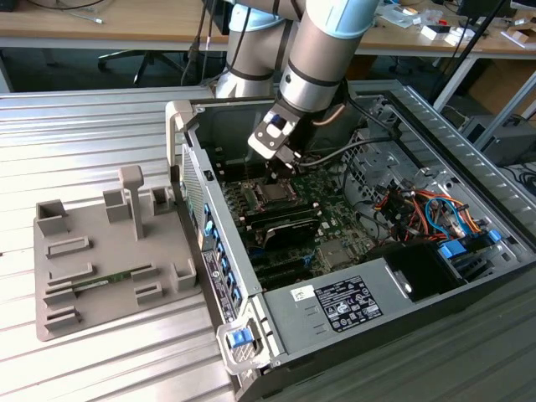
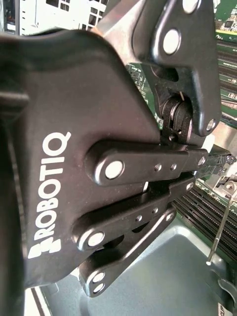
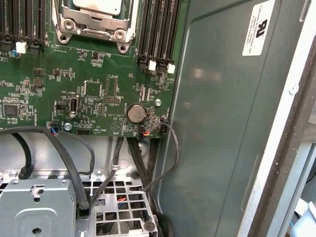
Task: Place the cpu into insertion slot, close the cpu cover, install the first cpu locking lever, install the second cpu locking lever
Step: 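Close the cpu cover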
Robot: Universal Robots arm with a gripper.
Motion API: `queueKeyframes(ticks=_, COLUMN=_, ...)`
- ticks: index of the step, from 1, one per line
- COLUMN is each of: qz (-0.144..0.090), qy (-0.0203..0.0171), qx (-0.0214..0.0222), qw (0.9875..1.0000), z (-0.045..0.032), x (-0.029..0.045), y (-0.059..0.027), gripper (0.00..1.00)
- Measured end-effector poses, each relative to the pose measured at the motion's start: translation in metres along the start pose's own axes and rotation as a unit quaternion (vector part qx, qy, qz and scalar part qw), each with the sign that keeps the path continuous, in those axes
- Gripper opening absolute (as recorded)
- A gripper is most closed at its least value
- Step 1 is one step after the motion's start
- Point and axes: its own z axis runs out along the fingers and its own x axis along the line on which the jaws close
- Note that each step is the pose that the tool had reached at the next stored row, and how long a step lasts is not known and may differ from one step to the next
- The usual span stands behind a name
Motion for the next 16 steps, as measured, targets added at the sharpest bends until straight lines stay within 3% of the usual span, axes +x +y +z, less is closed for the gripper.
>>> queueKeyframes(ticks=8, qz=0.000, qy=0.0000, qx=0.0000, qw=1.0000, z=0.0024, x=0.0004, y=-0.0046, gripper=0.10)
queueKeyframes(ticks=9, qz=-0.001, qy=0.0000, qx=0.0000, qw=1.0000, z=0.0065, x=0.0002, y=-0.0056, gripper=0.10)
queueKeyframes(ticks=10, qz=-0.001, qy=-0.0003, qx=0.0001, qw=1.0000, z=0.0229, x=0.0090, y=-0.0039, gripper=0.10)
queueKeyframes(ticks=11, qz=-0.001, qy=-0.0003, qx=0.0000, qw=1.0000, z=0.0323, x=0.0108, y=-0.0032, gripper=0.10)
queueKeyframes(ticks=16, qz=-0.001, qy=-0.0002, qx=-0.0002, qw=1.0000, z=0.0314, x=0.0109, y=-0.0033, gripper=0.10)
